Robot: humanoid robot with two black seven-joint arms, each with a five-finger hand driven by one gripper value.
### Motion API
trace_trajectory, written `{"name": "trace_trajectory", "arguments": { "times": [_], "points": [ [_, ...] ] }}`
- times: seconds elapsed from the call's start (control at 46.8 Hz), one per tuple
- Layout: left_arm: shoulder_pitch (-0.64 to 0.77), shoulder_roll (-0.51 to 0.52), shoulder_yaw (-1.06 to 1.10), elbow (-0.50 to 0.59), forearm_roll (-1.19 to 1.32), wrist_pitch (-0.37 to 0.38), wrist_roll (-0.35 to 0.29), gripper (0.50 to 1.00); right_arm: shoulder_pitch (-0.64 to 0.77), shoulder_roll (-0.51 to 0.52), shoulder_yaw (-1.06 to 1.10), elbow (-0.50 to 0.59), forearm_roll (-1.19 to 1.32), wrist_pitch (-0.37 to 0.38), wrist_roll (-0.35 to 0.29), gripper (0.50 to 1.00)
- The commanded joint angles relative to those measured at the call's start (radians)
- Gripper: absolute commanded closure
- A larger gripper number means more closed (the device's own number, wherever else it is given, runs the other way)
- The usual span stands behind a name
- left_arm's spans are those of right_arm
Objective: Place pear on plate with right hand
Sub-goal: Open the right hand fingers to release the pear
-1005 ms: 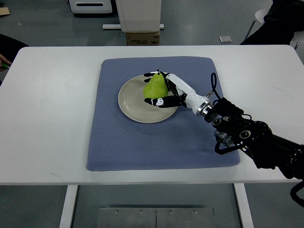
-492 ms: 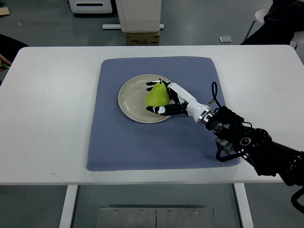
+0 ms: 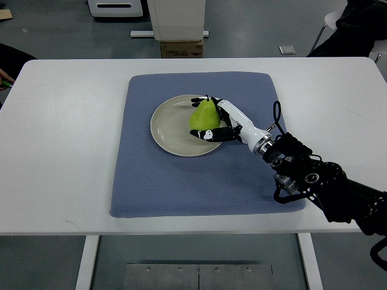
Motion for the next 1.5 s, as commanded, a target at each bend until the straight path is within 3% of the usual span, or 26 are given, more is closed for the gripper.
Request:
{"name": "trace_trajectory", "arguments": {
  "times": [0.0,0.235,1.048,1.475],
  "points": [
    [0.000,0.000,0.000,0.000,0.000,0.000,0.000,0.500,0.000,0.000,0.000,0.002,0.000,0.000,0.000,0.538],
    [0.000,0.000,0.000,0.000,0.000,0.000,0.000,0.500,0.002,0.000,0.000,0.005,0.000,0.000,0.000,0.507],
    [0.000,0.000,0.000,0.000,0.000,0.000,0.000,0.500,0.025,0.000,0.005,0.003,0.003,0.017,0.000,0.502],
    [0.000,0.000,0.000,0.000,0.000,0.000,0.000,0.500,0.023,-0.097,0.034,0.005,0.034,0.019,0.000,0.502]
  ]
}}
